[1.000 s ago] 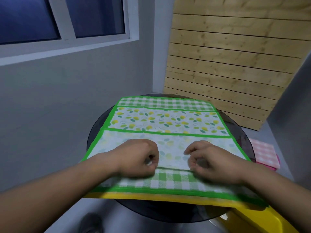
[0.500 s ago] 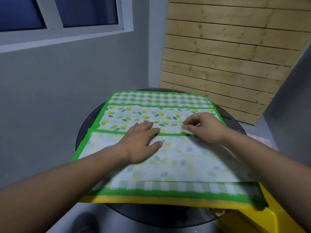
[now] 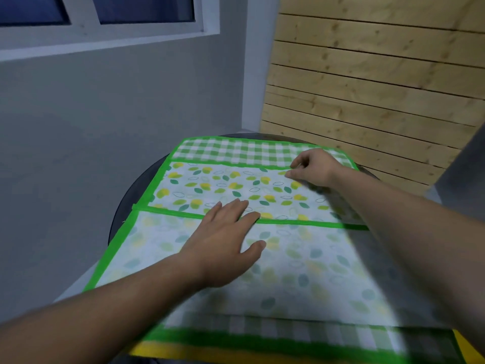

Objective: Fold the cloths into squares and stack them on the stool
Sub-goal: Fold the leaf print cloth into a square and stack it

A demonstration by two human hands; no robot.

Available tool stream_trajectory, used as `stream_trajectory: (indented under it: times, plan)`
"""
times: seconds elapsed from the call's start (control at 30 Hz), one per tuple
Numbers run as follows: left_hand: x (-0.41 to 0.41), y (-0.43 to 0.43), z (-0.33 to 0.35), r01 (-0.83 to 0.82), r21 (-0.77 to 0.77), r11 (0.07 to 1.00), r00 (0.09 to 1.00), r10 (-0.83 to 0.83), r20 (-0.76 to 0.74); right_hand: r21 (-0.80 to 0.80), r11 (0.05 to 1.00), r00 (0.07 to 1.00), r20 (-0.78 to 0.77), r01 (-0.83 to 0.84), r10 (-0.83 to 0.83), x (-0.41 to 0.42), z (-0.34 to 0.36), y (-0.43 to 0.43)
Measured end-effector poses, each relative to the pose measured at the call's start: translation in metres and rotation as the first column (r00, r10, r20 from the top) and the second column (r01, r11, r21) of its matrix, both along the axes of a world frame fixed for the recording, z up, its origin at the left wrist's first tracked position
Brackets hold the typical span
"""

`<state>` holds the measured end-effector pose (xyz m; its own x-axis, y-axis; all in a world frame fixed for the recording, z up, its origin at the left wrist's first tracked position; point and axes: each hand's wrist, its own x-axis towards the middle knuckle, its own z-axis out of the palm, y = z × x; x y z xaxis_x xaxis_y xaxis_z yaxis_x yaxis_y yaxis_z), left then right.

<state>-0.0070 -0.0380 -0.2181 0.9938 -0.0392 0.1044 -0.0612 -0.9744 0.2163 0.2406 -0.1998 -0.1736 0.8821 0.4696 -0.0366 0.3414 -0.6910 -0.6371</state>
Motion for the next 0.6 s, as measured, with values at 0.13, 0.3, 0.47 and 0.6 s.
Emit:
stream_trajectory:
  times: [0.13,0.3,0.47,0.6]
  plan:
    - [-0.001,-0.001,0.000,-0.001,0.001,1.000,1.000,0.001,0.011,-0.006,1.000,1.000,-0.009,-0.008,0.008,0.006,0.008,0.000]
    - [-0.001,-0.001,0.001,0.003,0.002,1.000,1.000,-0.003,0.013,0.033,0.998,0.998,-0.029,-0.051,0.052,0.003,0.020,-0.004]
    - [-0.003,-0.003,0.004,0.001,0.010,1.000,1.000,-0.001,0.008,0.063,0.995,0.997,0.018,-0.076,0.075,-0.011,0.039,-0.007]
    - [-0.006,-0.004,0.008,0.008,0.018,1.000,0.999,-0.009,0.039,0.085,0.986,0.984,0.122,-0.141,0.130,-0.038,0.056,-0.015]
